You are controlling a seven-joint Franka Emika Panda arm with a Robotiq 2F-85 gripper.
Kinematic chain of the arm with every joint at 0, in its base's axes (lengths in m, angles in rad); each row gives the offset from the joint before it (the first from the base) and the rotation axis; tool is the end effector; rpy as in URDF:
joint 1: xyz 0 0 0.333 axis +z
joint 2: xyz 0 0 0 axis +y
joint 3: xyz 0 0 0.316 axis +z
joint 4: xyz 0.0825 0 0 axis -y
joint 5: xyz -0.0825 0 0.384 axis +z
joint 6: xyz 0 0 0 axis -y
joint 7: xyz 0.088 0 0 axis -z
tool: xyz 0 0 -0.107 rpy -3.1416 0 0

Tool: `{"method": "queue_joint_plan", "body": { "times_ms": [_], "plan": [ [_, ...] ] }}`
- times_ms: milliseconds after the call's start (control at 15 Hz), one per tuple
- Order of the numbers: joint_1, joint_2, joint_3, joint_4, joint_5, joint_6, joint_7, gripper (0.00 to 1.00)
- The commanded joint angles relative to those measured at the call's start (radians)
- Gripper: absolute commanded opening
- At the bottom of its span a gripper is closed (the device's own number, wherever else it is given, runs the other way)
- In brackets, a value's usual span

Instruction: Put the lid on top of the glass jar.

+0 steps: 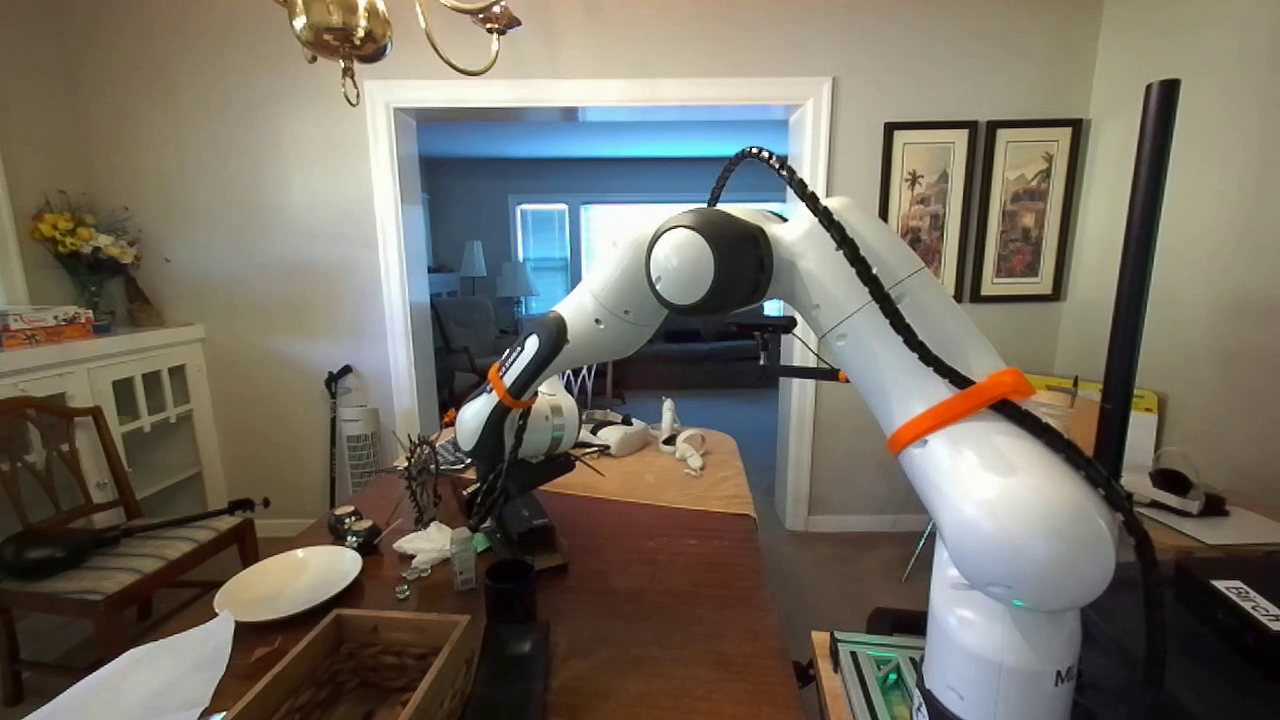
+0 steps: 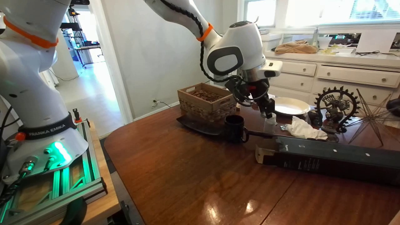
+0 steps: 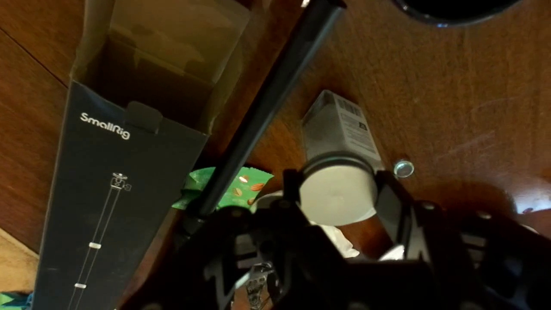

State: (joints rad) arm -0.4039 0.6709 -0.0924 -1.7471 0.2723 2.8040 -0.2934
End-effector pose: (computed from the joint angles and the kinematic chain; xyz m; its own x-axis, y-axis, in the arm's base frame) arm 0.6116 -0.3366 0.2313 0.8436 -0.3700 0.3891 -0.3974 -0.9176 -0.0109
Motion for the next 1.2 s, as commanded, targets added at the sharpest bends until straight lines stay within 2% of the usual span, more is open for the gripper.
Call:
{"method": "queue_joint_plan", "body": {
  "times_ms": [0,1133],
  "plan": [
    [-0.032,0.055,0.04,0.086,-0.04,-0.052,0.012,0.22],
    [-0.015,0.177,0.04,0.271,-0.098,-0.128,0.03,0.22]
  ]
}}
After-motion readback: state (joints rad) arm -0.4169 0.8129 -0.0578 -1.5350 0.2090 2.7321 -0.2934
